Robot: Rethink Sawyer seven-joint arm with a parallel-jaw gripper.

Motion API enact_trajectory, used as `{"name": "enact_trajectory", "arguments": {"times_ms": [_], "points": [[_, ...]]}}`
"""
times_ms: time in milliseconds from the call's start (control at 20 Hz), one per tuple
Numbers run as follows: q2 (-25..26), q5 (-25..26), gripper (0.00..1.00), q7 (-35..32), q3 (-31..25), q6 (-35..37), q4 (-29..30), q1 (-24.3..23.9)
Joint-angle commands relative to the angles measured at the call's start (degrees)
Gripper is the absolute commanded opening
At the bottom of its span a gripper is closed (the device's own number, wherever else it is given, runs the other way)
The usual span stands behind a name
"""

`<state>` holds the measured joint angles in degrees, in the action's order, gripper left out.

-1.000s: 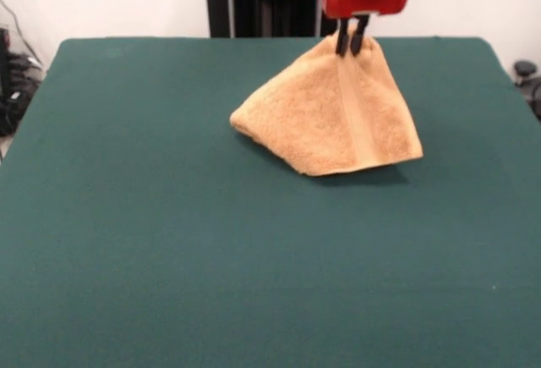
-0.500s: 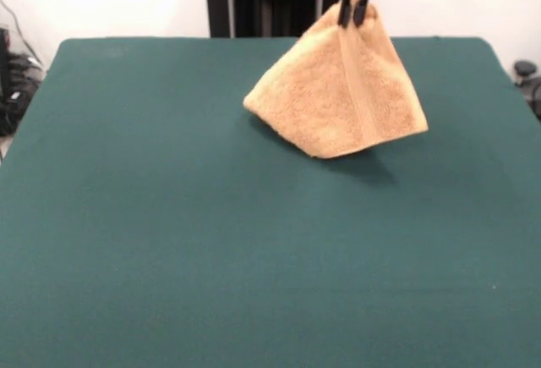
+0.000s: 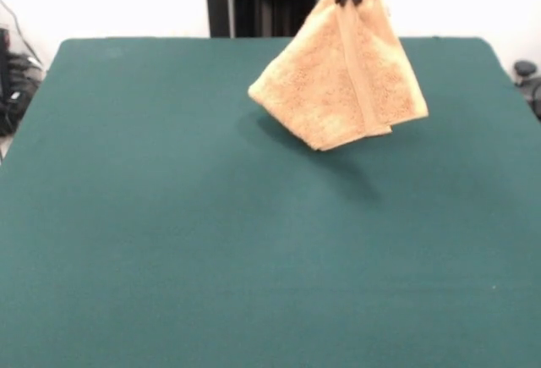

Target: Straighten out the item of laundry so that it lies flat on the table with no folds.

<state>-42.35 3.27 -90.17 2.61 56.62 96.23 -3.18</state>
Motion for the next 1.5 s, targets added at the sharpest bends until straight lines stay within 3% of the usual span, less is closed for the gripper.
{"name": "enact_trajectory", "arguments": {"times_ms": [50,750,1150,1500], "points": [[1.2,-2.9,0.00,-5.0,-6.0,13.0,-6.8,-1.5],[2.2,-2.4,0.00,-2.1,-7.6,29.3,-15.4,-5.4],[4.4,1.2,0.00,3.7,-10.2,41.0,-24.9,-9.0],[5.6,3.8,0.00,6.1,-12.5,43.3,-28.8,-10.6]]}}
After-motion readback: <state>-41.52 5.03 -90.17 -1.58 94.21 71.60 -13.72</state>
